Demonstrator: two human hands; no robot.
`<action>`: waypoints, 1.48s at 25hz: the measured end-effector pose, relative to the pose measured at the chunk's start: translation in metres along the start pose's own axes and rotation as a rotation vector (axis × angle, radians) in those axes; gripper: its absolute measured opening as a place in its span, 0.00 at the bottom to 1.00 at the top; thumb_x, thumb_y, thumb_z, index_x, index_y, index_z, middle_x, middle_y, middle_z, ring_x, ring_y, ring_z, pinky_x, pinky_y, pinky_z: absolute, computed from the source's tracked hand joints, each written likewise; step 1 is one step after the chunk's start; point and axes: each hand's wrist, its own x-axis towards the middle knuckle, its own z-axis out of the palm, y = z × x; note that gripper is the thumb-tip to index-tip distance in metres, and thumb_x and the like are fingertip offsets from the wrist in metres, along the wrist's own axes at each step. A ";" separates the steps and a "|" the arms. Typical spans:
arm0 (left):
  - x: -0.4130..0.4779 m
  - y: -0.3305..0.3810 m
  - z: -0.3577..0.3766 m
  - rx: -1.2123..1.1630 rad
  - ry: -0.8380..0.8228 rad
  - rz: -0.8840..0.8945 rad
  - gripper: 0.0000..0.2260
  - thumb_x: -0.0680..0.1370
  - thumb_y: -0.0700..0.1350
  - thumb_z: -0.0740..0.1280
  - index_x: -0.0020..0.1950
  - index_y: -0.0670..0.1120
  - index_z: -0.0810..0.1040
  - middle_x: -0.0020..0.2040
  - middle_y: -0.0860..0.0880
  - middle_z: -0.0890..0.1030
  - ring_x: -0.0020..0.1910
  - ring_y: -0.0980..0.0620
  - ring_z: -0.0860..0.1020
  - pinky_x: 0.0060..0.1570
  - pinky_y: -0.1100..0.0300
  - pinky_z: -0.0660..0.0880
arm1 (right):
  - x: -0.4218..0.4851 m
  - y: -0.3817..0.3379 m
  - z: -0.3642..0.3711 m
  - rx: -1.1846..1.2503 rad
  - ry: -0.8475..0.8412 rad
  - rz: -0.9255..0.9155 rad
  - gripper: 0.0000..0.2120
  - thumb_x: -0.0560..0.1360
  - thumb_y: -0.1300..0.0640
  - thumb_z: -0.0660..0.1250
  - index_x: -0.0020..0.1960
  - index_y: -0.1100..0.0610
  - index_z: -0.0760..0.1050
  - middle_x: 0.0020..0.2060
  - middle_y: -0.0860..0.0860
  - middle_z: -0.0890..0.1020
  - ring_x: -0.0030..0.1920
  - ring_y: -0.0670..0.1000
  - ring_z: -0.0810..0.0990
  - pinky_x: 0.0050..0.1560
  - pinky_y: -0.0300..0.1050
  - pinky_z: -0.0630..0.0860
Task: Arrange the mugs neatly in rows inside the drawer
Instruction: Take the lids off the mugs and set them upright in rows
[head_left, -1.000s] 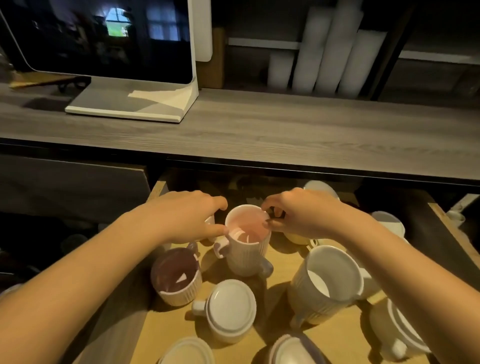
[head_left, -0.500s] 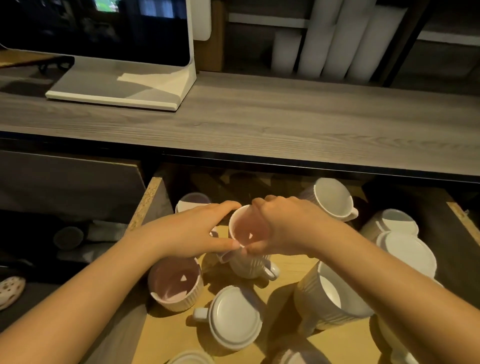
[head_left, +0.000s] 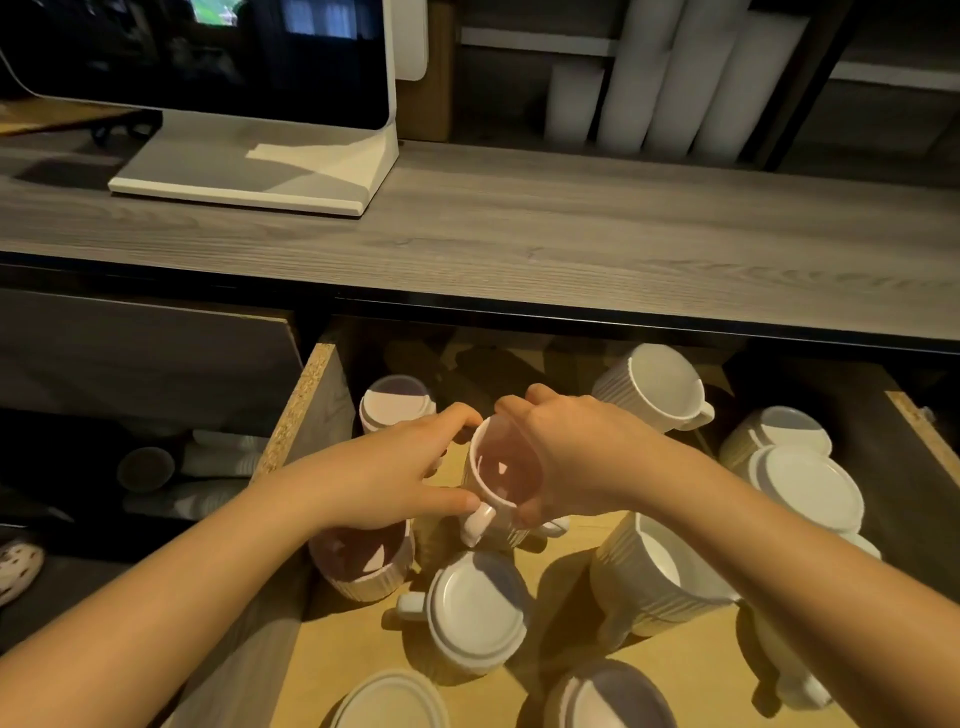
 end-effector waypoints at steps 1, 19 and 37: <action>-0.002 0.001 0.002 0.012 0.002 -0.004 0.26 0.74 0.57 0.66 0.68 0.59 0.59 0.62 0.55 0.73 0.55 0.56 0.75 0.53 0.55 0.78 | 0.000 -0.001 0.000 0.000 -0.008 -0.015 0.37 0.65 0.42 0.74 0.69 0.50 0.63 0.56 0.51 0.73 0.46 0.48 0.71 0.42 0.38 0.73; -0.006 -0.010 -0.023 0.161 0.122 -0.083 0.28 0.76 0.54 0.65 0.73 0.54 0.60 0.73 0.52 0.64 0.66 0.53 0.70 0.63 0.55 0.71 | 0.002 0.015 -0.023 0.212 0.095 0.055 0.36 0.65 0.46 0.75 0.69 0.49 0.64 0.56 0.49 0.71 0.51 0.49 0.71 0.47 0.40 0.75; 0.056 -0.045 -0.001 0.778 0.128 -0.309 0.33 0.75 0.54 0.66 0.75 0.49 0.53 0.72 0.44 0.64 0.69 0.43 0.65 0.68 0.51 0.64 | 0.053 0.031 0.027 0.167 0.155 0.259 0.30 0.72 0.46 0.69 0.69 0.56 0.63 0.62 0.57 0.72 0.58 0.57 0.75 0.52 0.46 0.75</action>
